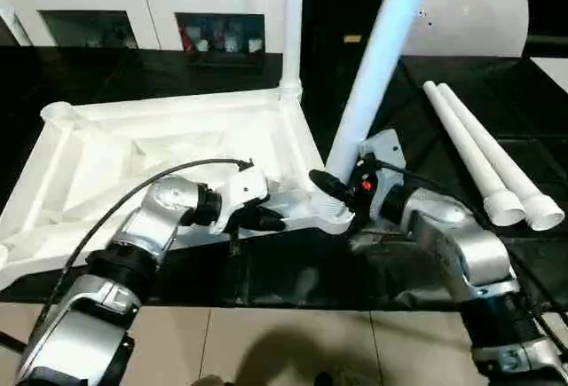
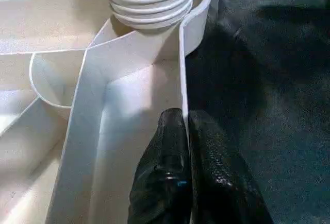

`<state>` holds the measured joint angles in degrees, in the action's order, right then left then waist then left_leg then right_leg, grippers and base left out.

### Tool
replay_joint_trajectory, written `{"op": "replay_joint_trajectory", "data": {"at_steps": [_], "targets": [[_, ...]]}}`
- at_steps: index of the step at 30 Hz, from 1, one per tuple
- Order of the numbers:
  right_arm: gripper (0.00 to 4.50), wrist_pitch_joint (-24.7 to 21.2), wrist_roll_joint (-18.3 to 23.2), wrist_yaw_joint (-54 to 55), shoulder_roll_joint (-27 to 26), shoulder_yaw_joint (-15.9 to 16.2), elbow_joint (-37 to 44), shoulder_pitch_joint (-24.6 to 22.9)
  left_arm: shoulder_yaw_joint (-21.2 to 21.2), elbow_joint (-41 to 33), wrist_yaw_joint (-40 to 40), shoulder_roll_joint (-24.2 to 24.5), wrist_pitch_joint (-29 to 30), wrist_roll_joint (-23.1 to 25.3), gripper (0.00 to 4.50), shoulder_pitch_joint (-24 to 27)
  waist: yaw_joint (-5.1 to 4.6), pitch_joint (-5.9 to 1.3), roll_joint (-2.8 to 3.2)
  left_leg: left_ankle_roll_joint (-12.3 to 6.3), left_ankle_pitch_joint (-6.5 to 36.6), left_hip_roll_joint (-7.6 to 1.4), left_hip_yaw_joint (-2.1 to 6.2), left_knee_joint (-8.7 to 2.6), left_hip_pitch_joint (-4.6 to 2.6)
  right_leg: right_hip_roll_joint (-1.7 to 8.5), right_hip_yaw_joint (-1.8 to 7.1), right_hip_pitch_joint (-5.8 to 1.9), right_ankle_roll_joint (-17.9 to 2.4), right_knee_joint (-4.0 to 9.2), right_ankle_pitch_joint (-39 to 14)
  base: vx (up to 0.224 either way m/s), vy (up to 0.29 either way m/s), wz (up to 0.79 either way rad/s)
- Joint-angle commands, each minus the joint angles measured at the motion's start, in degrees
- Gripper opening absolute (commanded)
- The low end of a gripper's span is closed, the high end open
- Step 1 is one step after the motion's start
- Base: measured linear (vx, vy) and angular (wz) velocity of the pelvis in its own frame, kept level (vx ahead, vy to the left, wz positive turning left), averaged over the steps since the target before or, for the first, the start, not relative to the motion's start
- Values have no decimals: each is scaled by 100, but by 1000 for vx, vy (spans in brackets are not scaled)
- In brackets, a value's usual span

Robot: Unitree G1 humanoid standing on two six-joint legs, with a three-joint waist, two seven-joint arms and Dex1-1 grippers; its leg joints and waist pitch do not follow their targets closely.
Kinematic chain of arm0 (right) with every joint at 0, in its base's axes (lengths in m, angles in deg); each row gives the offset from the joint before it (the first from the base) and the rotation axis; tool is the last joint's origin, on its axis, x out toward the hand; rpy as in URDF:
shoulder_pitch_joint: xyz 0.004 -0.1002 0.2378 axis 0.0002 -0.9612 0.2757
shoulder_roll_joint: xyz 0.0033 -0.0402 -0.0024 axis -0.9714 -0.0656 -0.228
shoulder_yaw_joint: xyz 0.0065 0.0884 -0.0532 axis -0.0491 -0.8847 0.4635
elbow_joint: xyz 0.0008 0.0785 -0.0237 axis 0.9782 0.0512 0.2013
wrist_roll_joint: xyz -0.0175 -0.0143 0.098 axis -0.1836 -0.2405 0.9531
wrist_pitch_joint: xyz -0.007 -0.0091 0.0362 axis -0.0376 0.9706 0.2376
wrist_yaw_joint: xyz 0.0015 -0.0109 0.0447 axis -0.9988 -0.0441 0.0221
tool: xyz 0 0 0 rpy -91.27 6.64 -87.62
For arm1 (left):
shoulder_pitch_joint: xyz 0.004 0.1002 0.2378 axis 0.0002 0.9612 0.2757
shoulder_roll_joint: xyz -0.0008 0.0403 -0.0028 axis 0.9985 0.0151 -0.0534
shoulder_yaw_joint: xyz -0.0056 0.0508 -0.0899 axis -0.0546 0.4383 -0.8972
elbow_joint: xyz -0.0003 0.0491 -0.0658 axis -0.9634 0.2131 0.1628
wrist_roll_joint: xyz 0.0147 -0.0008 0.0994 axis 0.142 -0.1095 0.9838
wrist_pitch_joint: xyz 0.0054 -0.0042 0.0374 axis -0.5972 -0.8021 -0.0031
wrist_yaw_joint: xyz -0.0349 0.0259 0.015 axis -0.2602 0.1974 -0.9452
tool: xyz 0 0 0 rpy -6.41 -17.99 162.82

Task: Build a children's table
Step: Insert table leg to table base

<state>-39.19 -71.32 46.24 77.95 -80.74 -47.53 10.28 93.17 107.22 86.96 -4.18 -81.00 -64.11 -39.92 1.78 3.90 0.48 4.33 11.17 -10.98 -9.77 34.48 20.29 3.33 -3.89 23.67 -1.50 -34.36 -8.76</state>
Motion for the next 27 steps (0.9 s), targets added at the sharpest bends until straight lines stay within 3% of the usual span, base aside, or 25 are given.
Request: {"op": "replay_joint_trajectory", "data": {"at_steps": [1,9,13,19,22,27], "targets": [[191,1,-125,-192,123,158,-183,18,150,114,166,170,53,287,0,103,31,-434,-56,-211,866,-145,30,-375,22,436,280,-355,-850,458,-2059,0,0,0],[191,-183,-17,-446,344,144,-111,-3,233,155,270,297,-44,269,0,74,18,-420,-66,-136,1190,-155,43,-403,-21,427,272,-329,-767,503,-2392,0,0,0],[191,-191,45,-468,363,38,-139,-35,248,259,265,371,-241,344,0,67,15,-420,-88,-137,1266,-140,44,-391,-29,436,263,-319,-631,552,-2751,0,0,0],[191,-181,105,-431,313,-29,-72,-140,128,230,133,303,95,234,0,7,20,-431,-77,-124,1192,-156,46,-400,-29,427,263,-310,-713,523,-2506,0,0,0],[191,-110,89,-393,250,-31,-102,-220,101,217,153,222,382,108,55,-71,24,-423,-75,-111,1245,-149,45,-401,-31,429,259,-311,-715,536,-2600,0,0,0],[191,-99,94,-343,192,-30,-98,-273,132,487,-177,144,278,277,84,-194,28,-417,-62,-129,1352,-137,51,-401,-56,425,242,-296,-623,588,-2832,0,0,0]]}}
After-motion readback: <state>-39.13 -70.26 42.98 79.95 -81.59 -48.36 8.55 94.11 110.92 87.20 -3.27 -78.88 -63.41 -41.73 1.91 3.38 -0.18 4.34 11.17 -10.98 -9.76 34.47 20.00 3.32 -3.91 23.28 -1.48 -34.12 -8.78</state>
